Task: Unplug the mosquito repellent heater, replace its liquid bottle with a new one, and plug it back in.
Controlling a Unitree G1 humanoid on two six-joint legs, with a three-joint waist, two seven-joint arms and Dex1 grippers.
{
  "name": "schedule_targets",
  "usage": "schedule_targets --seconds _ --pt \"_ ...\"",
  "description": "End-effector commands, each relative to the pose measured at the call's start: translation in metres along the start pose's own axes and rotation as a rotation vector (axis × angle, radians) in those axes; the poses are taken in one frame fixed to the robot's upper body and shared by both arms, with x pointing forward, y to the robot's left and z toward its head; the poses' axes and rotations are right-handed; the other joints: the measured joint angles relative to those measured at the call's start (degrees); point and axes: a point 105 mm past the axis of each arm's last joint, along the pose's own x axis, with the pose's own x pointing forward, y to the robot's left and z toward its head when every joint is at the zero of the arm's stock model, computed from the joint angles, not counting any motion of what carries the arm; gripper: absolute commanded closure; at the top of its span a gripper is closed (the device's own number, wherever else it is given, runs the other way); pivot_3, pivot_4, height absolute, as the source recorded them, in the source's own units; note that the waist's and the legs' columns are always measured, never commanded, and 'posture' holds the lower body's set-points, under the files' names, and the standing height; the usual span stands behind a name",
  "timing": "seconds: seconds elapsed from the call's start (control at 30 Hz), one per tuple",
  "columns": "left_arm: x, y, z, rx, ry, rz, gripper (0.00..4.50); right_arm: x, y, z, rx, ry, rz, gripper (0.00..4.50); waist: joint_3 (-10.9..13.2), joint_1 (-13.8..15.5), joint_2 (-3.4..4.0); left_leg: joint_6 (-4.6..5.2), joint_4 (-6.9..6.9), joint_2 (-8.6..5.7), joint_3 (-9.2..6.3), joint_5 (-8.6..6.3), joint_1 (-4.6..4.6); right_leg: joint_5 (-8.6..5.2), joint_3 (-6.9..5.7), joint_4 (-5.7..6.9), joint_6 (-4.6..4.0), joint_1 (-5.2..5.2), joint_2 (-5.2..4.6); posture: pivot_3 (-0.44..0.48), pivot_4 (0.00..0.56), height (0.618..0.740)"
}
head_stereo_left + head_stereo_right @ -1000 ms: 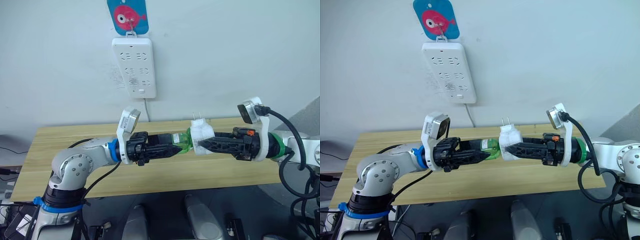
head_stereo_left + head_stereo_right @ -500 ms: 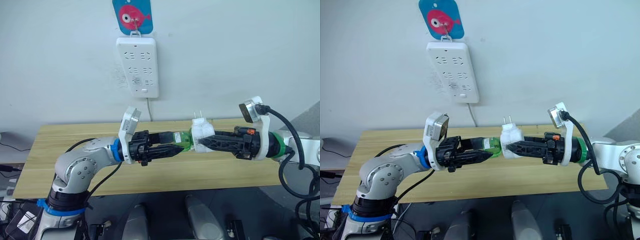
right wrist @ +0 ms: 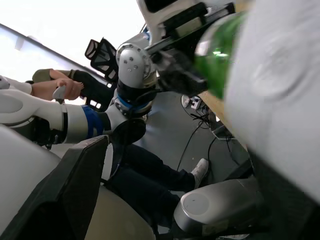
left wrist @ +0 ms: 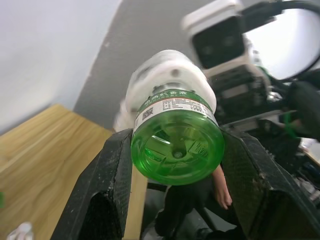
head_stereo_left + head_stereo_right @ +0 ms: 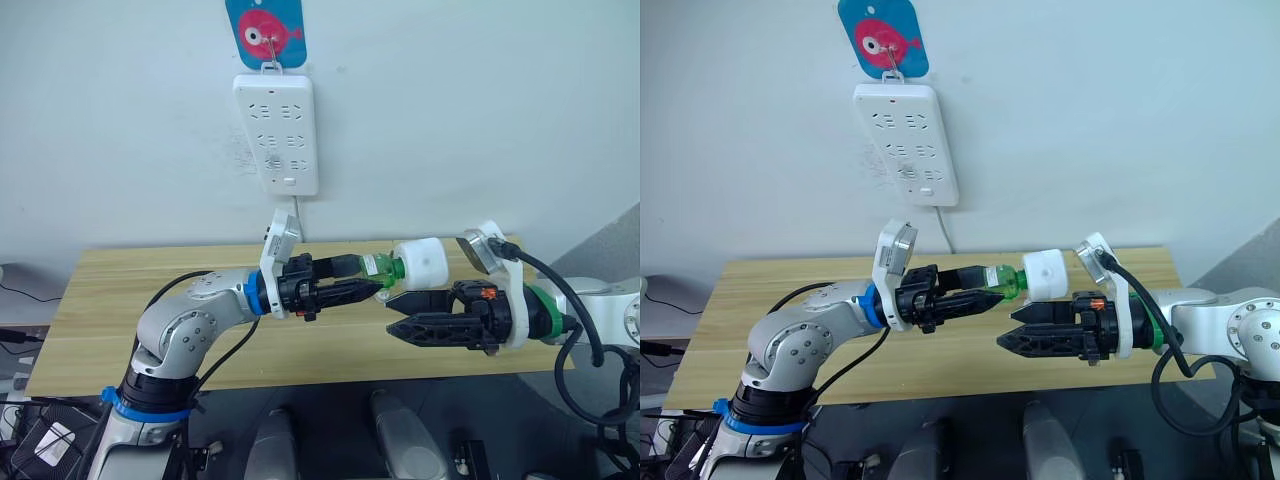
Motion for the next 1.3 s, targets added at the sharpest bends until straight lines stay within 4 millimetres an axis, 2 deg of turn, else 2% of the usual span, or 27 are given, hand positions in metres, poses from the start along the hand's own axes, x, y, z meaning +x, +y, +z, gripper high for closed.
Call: schedule_targets --seconds 0.03,0.13,0.23,0.33,0.53,0.6,0.7,0.83,0.9,1.1,1.3 --pt "0.003 -0.002 0.018 0.042 -0.058 -0.003 2.21 0.000 0.000 0.000 -0.165 0.011 -0.072 0.00 0.00 0.08 0.00 0.00 0.00 0.00 0.00 0.00 0.00 0.00 0.00 0.00 0.00 0.00 0.00 -0.236 0.250 0.740" --pt "0.002 0.000 0.022 0.046 -0.073 0.005 2.21 0.001 -0.007 -0.012 -0.323 0.065 -0.144 0.00 0.00 0.38 0.00 0.00 -0.01 0.00 -0.03 0.00 -0.01 -0.01 -0.05 0.00 0.01 -0.03 0.00 -0.235 0.249 0.740" --pt "0.002 -0.002 0.024 0.041 -0.082 -0.007 2.21 -0.001 -0.005 -0.018 -0.424 0.012 -0.112 0.56 -0.01 0.56 -0.01 -0.01 -0.03 0.01 -0.04 -0.01 -0.04 -0.02 -0.07 -0.01 0.04 -0.06 0.00 -0.236 0.248 0.740" --pt "0.001 -0.005 0.025 0.029 -0.087 -0.023 2.21 -0.013 -0.010 -0.026 -0.414 0.054 -0.123 1.68 -0.01 0.66 -0.01 -0.02 0.00 0.00 -0.04 -0.01 -0.06 -0.03 -0.07 -0.01 0.05 -0.07 -0.01 -0.236 0.249 0.740" --pt "-0.002 -0.008 0.024 0.003 -0.073 -0.057 2.21 -0.057 -0.045 -0.013 -0.484 0.087 -0.328 3.95 0.00 0.78 -0.02 -0.02 0.10 -0.06 -0.01 0.00 -0.04 -0.02 0.03 0.03 0.04 0.00 -0.02 -0.241 0.251 0.740" --pt "-0.004 -0.012 0.024 -0.015 -0.062 -0.091 2.21 -0.072 -0.058 -0.007 -0.526 0.098 -0.404 4.50 0.00 0.78 -0.02 -0.02 0.11 -0.07 0.00 0.00 -0.04 -0.02 0.04 0.03 0.04 0.00 -0.02 -0.244 0.251 0.740" --pt "-0.006 -0.020 0.021 -0.042 -0.027 -0.151 2.21 -0.085 -0.072 0.013 -0.608 0.070 -0.498 4.50 0.00 0.50 -0.02 -0.02 0.08 -0.06 0.00 0.00 -0.03 -0.02 0.04 0.05 0.04 -0.01 -0.01 -0.246 0.248 0.740" --pt "-0.006 -0.025 0.020 -0.059 -0.010 -0.192 2.21 -0.083 -0.076 0.033 -0.682 0.036 -0.513 4.50 0.00 0.17 -0.02 -0.02 0.06 -0.05 -0.01 0.00 0.01 -0.02 0.03 0.10 0.04 -0.01 0.00 -0.250 0.246 0.740" --pt "-0.004 -0.027 0.021 -0.067 -0.015 -0.205 2.21 -0.070 -0.070 0.036 -0.693 0.022 -0.461 4.50 0.00 0.05 -0.02 -0.02 0.06 -0.05 -0.02 0.00 0.01 -0.02 0.02 0.11 0.04 0.00 0.00 -0.253 0.246 0.740" --pt "0.001 -0.027 0.023 -0.083 -0.038 -0.200 2.21 -0.032 -0.042 0.028 -0.668 0.011 -0.276 4.50 0.00 0.01 -0.01 -0.02 0.06 -0.05 -0.06 0.00 0.00 -0.01 0.01 0.12 0.04 0.02 -0.01 -0.252 0.249 0.740" --pt "0.002 -0.016 0.026 -0.067 -0.065 -0.127 2.21 -0.020 -0.017 0.026 -0.640 0.009 -0.181 4.50 0.00 0.01 -0.01 -0.02 0.11 -0.06 -0.08 0.00 0.00 -0.01 0.00 0.13 0.03 0.06 -0.02 -0.257 0.250 0.740"
